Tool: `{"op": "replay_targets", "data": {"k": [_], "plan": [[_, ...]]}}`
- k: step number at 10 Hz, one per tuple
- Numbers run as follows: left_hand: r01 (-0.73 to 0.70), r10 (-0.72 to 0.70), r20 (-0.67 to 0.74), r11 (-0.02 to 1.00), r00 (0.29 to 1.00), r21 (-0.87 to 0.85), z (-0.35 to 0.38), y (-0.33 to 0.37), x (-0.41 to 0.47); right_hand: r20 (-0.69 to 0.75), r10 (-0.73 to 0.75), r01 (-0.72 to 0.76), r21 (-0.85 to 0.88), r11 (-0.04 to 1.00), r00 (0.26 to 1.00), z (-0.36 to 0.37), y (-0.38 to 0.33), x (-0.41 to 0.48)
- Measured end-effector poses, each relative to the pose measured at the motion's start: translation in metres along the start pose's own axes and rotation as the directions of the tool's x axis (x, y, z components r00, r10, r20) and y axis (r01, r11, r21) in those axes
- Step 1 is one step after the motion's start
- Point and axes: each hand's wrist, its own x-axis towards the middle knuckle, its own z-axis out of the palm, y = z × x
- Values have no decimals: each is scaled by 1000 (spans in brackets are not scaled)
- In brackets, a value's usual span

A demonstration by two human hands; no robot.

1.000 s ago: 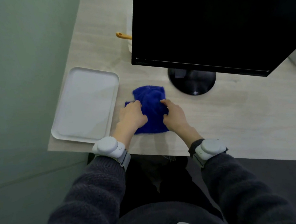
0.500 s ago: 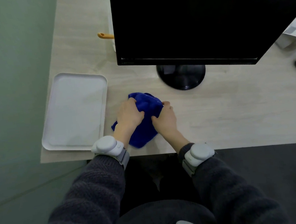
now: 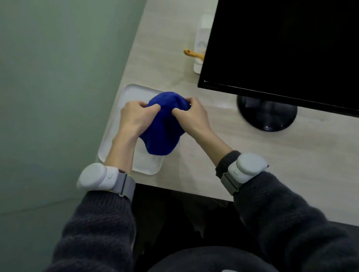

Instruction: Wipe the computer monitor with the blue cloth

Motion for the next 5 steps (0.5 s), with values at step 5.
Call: {"op": "replay_targets", "data": {"k": [5], "plan": [[-24, 35, -93, 993, 995, 117, 1, -48, -4, 239, -50, 146, -402, 904, 970, 68, -9, -5]]}}
